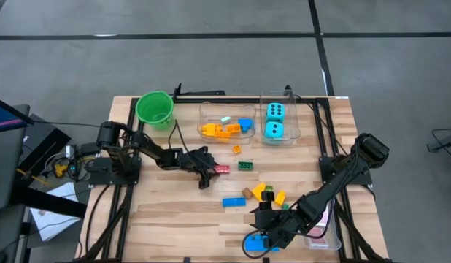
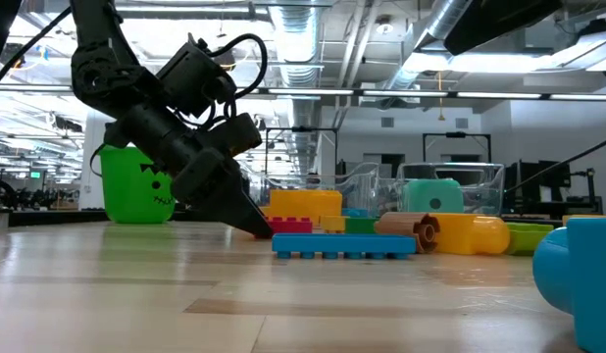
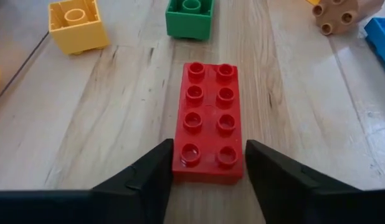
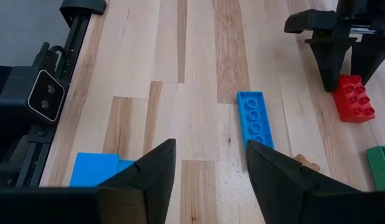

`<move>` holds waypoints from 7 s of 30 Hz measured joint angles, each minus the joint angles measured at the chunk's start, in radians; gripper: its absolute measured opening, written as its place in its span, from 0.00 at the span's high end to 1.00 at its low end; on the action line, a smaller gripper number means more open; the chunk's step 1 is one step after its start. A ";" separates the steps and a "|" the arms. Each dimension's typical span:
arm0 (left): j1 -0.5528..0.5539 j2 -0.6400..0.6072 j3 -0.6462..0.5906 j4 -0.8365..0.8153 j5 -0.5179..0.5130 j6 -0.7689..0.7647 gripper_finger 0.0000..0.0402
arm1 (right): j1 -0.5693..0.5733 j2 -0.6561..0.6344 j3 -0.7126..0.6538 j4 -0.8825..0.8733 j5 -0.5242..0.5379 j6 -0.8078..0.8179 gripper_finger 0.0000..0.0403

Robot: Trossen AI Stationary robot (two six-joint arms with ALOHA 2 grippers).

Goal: Pick & Place Toys
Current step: Put the red gamepiece into the left transparent bin, then put the blue gamepiece into the left transparent bin

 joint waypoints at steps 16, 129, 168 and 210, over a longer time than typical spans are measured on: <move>0.000 0.000 0.000 0.003 -0.018 0.000 0.63 | 0.000 0.000 0.000 0.000 0.000 0.000 0.54; 0.119 -0.440 0.000 0.103 -0.225 -0.105 0.57 | -0.085 0.001 0.000 0.056 0.014 0.016 0.54; -0.413 -0.015 0.000 0.346 -0.291 -0.099 0.25 | -0.031 0.001 0.000 -0.057 0.003 0.078 0.54; -0.378 0.213 0.148 0.262 -0.227 -0.097 0.21 | -0.019 0.001 0.000 -0.071 0.003 0.078 0.54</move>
